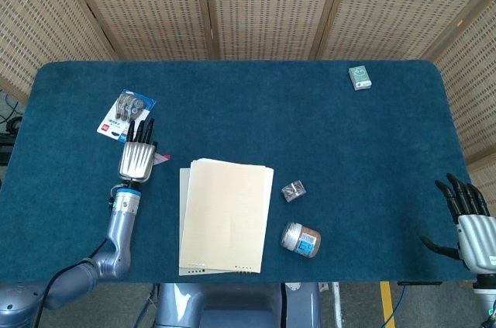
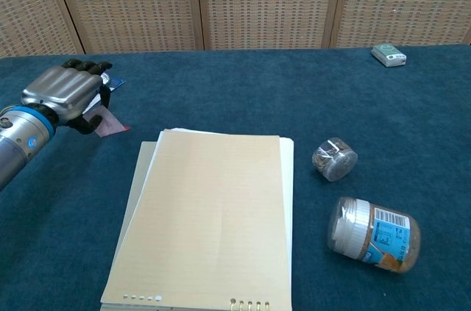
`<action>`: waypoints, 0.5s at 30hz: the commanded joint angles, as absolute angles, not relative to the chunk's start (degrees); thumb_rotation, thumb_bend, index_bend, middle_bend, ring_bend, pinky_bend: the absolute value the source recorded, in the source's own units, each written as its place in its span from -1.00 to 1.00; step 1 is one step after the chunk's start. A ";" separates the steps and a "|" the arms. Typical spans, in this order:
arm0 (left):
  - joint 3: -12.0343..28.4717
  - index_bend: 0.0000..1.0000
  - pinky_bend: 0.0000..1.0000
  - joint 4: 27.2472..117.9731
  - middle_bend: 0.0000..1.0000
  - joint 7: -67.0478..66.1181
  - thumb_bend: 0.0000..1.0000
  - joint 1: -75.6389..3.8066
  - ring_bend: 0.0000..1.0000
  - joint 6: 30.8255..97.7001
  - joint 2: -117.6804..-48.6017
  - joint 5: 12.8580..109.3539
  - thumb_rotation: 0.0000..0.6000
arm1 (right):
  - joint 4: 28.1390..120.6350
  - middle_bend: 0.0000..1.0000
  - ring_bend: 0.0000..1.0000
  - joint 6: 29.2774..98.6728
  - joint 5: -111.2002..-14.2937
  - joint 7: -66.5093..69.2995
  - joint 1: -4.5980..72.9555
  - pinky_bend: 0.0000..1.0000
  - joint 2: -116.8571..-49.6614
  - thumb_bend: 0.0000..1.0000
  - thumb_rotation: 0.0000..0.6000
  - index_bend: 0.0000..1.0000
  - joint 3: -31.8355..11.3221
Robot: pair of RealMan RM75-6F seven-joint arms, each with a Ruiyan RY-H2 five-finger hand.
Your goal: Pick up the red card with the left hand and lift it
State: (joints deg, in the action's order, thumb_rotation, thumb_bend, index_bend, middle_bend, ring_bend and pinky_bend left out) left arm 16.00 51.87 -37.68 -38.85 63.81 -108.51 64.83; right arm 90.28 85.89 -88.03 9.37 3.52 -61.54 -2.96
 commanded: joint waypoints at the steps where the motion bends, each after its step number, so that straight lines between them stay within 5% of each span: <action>1: 17.33 0.15 -1.00 51.70 -1.00 -37.32 -0.04 -40.44 -1.00 64.07 -108.20 65.17 1.00 | 90.24 -1.00 -1.00 85.84 -87.98 9.38 3.54 -1.00 -61.56 -0.74 1.00 -0.87 -2.99; 9: 20.69 0.11 -1.00 55.11 -1.00 -34.06 -0.13 -42.71 -1.00 67.96 -106.50 66.53 1.00 | 90.07 -1.00 -1.00 85.66 -87.60 9.95 3.58 -1.00 -61.41 -0.74 1.00 -0.87 -3.16; 15: 20.42 -0.47 -1.00 63.93 -1.00 -30.11 -0.37 -39.85 -1.00 71.77 -102.08 67.83 1.00 | 89.78 -1.00 -1.00 85.96 -87.51 10.89 3.39 -1.00 -61.21 -0.74 1.00 -0.87 -3.24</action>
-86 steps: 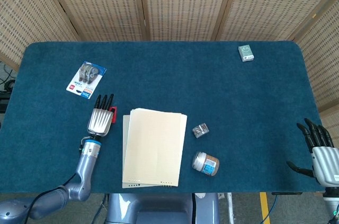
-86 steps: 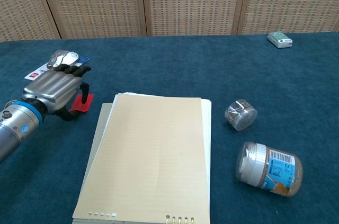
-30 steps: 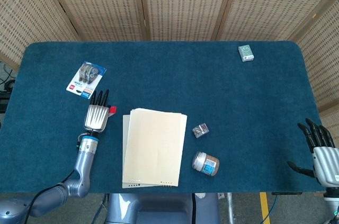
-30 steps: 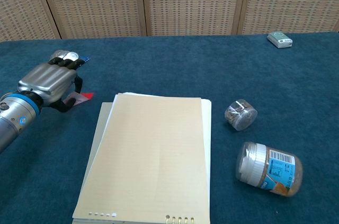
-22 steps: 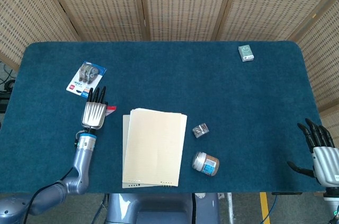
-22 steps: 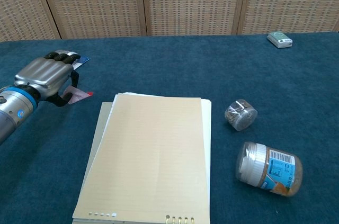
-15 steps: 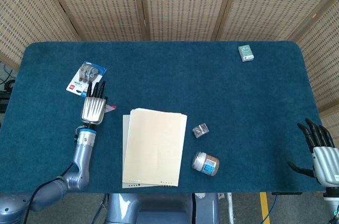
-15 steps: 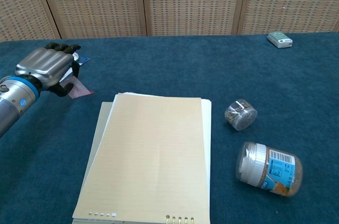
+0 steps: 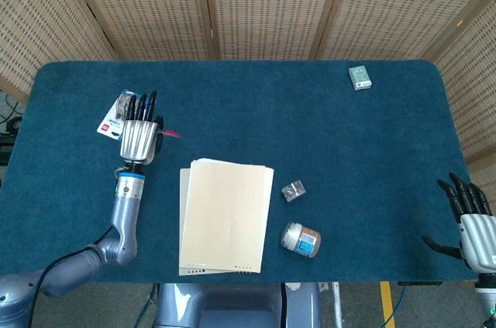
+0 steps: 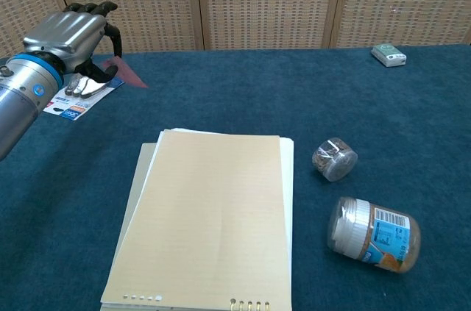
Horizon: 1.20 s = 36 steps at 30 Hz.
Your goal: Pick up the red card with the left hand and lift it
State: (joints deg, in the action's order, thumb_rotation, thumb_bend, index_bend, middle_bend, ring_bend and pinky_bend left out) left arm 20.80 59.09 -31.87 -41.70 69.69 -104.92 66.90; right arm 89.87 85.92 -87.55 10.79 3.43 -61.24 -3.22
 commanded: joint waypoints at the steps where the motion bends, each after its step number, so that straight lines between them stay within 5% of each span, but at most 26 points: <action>1: 19.65 -0.53 -1.00 66.17 -1.00 -29.98 -0.39 -38.84 -1.00 72.91 -100.68 68.69 1.00 | 89.74 -1.00 -1.00 85.95 -87.45 10.96 3.37 -1.00 -61.20 -0.74 1.00 -0.87 -3.26; 15: 5.30 -0.87 -1.00 98.48 -1.00 -35.22 -0.46 -20.17 -1.00 87.08 -79.18 73.90 1.00 | 90.51 -1.00 -1.00 86.80 -87.75 8.13 3.15 -1.00 -61.78 -0.74 1.00 -0.87 -3.36; 23: -0.42 -0.88 -1.00 100.47 -1.00 -31.96 -0.45 -13.82 -1.00 90.04 -75.32 76.25 1.00 | 91.05 -1.00 -1.00 87.82 -87.56 6.89 2.70 -1.00 -61.90 -0.74 1.00 -0.87 -3.63; 36: -1.42 -0.88 -1.00 98.84 -1.00 -26.43 -0.43 -10.25 -1.00 92.52 -73.82 80.55 1.00 | 91.03 -1.00 -1.00 88.08 -87.35 6.87 2.41 -1.00 -61.84 -0.74 1.00 -0.87 -3.75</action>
